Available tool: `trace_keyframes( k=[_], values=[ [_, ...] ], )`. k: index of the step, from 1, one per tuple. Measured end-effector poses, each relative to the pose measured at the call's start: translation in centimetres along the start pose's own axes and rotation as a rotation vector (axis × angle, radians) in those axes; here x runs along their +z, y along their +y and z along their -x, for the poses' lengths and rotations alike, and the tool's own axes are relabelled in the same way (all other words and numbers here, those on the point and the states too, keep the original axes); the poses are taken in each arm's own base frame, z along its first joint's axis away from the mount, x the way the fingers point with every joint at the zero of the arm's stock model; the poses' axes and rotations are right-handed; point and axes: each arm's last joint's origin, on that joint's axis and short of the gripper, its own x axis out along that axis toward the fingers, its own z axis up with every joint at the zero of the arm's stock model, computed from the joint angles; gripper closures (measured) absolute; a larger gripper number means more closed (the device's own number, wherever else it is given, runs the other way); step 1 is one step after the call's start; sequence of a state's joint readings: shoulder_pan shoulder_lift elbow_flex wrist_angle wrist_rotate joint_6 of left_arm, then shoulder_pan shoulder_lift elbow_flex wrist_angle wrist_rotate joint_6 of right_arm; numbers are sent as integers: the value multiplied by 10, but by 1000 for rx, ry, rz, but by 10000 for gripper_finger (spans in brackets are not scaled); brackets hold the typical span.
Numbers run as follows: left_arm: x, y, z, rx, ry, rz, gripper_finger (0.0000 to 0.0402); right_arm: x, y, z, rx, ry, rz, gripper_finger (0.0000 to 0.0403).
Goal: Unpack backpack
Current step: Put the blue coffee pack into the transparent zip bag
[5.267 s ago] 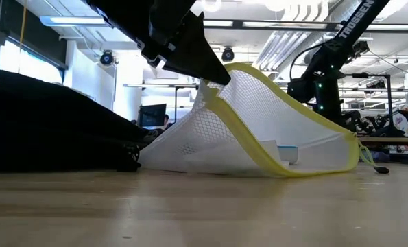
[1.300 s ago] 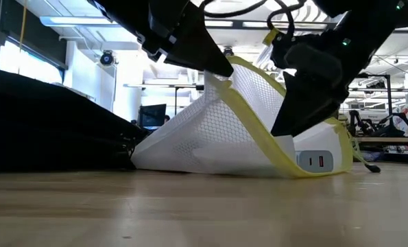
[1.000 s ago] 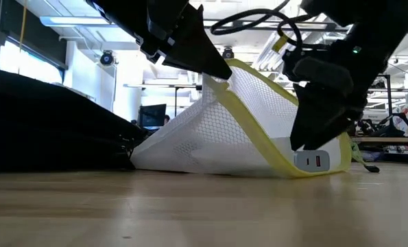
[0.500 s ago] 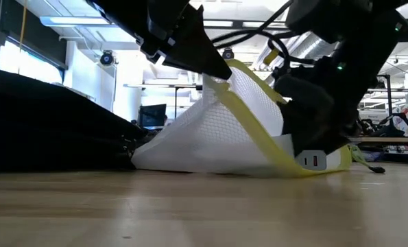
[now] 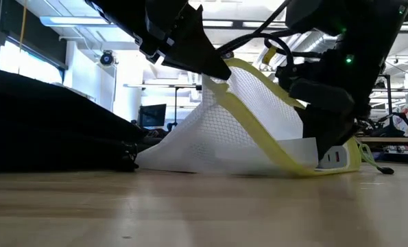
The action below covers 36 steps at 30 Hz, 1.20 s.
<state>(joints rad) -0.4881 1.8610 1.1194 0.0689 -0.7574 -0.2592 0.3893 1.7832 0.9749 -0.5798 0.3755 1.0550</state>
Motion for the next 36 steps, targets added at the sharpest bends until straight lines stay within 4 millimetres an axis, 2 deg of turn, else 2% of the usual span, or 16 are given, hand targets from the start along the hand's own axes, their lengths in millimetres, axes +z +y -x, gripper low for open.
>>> trace_keyframes(
  k=[7, 13, 18, 23, 26, 30, 36],
  values=[
    [0, 0, 0, 0, -1, 1, 402, 13, 12, 10, 35, -80, 65, 165],
    [0, 0, 0, 0, -3, 2, 402, 39, 30, 21, 148, -260, 104, 165],
    [1, 0, 0, 22, -11, 4, 402, 64, 26, 2, 184, -350, 76, 163],
    [-4, 1, 1, 57, 6, -23, 402, 83, 19, -18, 170, -393, 85, 98],
    [-6, 2, 0, 68, 16, -36, 402, 86, 17, -24, 163, -389, 69, 65],
    [-7, 2, 1, 90, 24, -22, 402, 85, 19, -22, 124, -432, 68, 46],
    [-3, 2, 2, 109, 6, 7, 402, 80, 21, 2, 82, -507, 113, 48]
  ],
)
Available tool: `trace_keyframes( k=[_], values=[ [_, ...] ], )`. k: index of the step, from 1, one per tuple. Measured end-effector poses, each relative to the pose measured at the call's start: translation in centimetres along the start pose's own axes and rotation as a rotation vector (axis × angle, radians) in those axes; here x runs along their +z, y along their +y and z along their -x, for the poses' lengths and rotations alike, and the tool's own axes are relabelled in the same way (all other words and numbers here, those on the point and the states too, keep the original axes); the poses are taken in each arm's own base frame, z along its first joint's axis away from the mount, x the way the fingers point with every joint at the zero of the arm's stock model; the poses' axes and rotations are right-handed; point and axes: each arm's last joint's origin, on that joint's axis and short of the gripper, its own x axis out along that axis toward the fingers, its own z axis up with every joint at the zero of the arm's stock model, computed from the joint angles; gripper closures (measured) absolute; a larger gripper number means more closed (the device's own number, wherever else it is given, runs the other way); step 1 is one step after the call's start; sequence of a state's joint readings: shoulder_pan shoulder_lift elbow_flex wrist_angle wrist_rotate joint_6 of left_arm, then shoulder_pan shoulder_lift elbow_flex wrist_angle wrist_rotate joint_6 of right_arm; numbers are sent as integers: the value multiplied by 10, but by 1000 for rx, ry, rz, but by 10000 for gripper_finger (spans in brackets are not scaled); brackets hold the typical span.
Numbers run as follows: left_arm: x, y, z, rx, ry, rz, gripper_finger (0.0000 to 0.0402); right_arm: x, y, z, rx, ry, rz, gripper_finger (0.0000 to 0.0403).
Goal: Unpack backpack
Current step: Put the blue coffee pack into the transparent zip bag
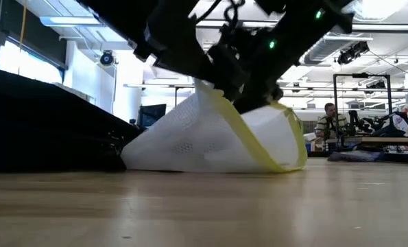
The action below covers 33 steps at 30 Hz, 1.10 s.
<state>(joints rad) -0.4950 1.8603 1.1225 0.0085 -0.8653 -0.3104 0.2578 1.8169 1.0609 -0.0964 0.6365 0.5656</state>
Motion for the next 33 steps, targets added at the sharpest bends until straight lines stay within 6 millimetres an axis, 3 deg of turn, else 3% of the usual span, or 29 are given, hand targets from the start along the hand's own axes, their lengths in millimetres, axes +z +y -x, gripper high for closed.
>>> trace_keyframes(
  k=[5, 10, 16, 21, 25, 29, 33],
  values=[
    [0, 1, 0, 3, 3, -2, 402, 1, -2, 23, 39, 71, 58, 55],
    [-1, 1, 0, 4, 6, -6, 402, -11, 2, 30, 115, 192, 158, 62],
    [-1, 1, 0, 8, 6, -12, 402, -24, 7, 14, 159, 226, 184, 78],
    [-1, 1, 0, 8, 7, -15, 402, -23, 7, -8, 134, 165, 111, 85],
    [-2, 2, -1, 21, 9, -22, 402, -18, 4, -13, 84, 104, 74, 85],
    [-3, 1, 0, 13, 11, -24, 402, -12, 3, -1, 124, 120, 125, 85],
    [-3, 0, 1, 7, 14, -28, 402, -16, 10, 22, 297, 244, 219, 85]
  ],
)
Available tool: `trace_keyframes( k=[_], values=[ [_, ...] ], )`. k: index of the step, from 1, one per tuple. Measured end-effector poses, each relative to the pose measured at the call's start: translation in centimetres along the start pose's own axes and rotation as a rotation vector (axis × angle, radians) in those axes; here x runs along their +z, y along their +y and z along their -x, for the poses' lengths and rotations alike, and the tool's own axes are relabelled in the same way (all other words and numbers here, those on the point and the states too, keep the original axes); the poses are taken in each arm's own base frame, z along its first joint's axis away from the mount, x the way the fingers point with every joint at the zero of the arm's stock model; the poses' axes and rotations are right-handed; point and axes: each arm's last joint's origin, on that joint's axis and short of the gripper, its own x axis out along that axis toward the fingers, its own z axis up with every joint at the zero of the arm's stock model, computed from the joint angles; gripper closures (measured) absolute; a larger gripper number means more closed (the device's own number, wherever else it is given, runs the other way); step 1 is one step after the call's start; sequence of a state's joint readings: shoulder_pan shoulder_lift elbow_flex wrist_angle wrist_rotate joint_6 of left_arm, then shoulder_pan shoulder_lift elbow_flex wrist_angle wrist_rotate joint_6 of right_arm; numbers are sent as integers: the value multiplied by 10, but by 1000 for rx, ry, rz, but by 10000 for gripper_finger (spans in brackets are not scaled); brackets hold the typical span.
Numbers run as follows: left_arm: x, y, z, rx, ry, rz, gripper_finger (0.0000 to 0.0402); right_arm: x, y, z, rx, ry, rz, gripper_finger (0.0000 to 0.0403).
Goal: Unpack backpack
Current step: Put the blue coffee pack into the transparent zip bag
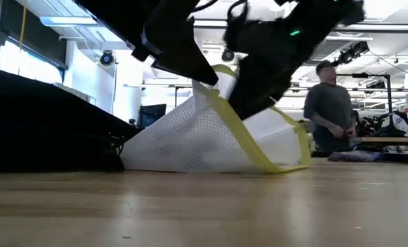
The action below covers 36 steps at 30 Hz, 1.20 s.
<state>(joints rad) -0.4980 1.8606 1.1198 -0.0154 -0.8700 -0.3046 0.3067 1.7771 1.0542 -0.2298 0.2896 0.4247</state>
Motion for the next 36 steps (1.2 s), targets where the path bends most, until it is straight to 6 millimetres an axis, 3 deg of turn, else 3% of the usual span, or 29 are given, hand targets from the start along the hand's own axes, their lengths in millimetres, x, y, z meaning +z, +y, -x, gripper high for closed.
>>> trace_keyframes(
  k=[3, 5, 9, 12, 16, 19, 24, 29, 33, 36],
  values=[
    [0, 0, 0, 0, 1, -3, 402, -10, 13, 17, 131, 103, 94, 85],
    [0, 0, 0, 0, 2, -3, 402, -17, 19, 31, 129, 146, 122, 85],
    [0, 0, 0, 3, 0, -2, 402, -28, 18, 62, 22, 194, 128, 85],
    [0, 0, 0, 4, 1, -1, 402, -35, 5, 84, -168, 216, 202, 85],
    [0, 0, 0, 4, -2, 2, 402, -40, -36, 103, -560, 278, 266, 85],
    [0, 0, 0, 4, -3, 2, 402, -38, -75, 102, -716, 423, 215, 85],
    [0, 0, 0, -10, 2, 1, 402, -41, -152, 78, -660, 661, 93, 87],
    [-1, 0, 0, -19, 8, -2, 402, -61, -218, 73, -581, 818, -24, 102],
    [-1, 1, -2, -16, 12, -25, 402, -74, -249, 72, -558, 834, -99, 122],
    [-1, 1, -2, -15, 14, -30, 402, -82, -258, 68, -499, 797, -144, 138]
  ],
)
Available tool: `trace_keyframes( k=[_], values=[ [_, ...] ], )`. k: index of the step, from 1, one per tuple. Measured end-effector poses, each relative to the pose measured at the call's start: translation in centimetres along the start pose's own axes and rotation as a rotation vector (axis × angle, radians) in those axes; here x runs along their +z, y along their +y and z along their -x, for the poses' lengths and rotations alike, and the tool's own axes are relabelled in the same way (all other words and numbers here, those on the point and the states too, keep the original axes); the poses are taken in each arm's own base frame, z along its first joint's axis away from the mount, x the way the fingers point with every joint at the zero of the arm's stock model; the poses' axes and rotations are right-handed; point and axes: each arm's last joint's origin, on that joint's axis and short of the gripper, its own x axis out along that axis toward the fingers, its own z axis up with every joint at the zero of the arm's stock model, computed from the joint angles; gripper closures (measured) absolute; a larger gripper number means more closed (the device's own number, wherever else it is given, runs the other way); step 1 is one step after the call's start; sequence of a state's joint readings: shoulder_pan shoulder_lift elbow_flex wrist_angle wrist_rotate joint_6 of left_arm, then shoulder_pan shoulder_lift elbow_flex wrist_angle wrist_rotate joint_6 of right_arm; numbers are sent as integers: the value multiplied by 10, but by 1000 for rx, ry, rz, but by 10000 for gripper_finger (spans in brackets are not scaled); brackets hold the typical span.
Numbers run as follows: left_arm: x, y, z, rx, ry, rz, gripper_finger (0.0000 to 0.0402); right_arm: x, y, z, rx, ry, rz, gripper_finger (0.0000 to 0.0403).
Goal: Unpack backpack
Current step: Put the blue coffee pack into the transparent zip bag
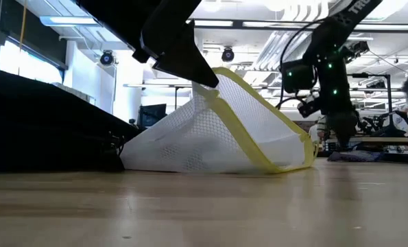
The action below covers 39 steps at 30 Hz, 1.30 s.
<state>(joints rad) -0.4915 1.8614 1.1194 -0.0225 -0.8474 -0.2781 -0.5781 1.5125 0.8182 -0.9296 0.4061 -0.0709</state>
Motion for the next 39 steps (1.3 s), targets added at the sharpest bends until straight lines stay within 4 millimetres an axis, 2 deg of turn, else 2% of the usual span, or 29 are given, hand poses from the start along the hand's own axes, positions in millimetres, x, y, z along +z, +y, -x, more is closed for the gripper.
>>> trace_keyframes(
  k=[5, 8, 11, 16, 17, 21, 25, 32, 36, 39],
  values=[
    [0, 0, 0, 0, 0, 3, 402, -1, 5, -16, 49, -63, -24, 168],
    [0, 0, 0, 0, 0, 6, 402, -5, 8, -23, 46, -56, -38, 202],
    [0, 0, 0, 0, -1, 7, 402, -8, 9, -25, 40, -42, -53, 258],
    [0, 0, 0, 1, 0, 8, 402, -5, 10, -21, 43, -54, -69, 380],
    [0, 0, 0, 1, 0, 8, 402, -3, 11, -18, 46, -61, -69, 390],
    [0, 0, 0, 2, 1, 7, 402, 5, 19, 2, 59, -103, -82, 396],
    [0, 0, 0, 2, 2, 6, 402, 8, 45, 31, 109, -230, -44, 402],
    [0, 0, 0, 1, 2, 5, 402, -26, 106, 82, 178, -459, 36, 403],
    [0, 0, 0, 1, 2, 5, 402, -46, 132, 98, 205, -568, 26, 403],
    [0, 0, 0, 1, 2, 14, 402, -54, 146, 102, 195, -615, 64, 403]
  ],
)
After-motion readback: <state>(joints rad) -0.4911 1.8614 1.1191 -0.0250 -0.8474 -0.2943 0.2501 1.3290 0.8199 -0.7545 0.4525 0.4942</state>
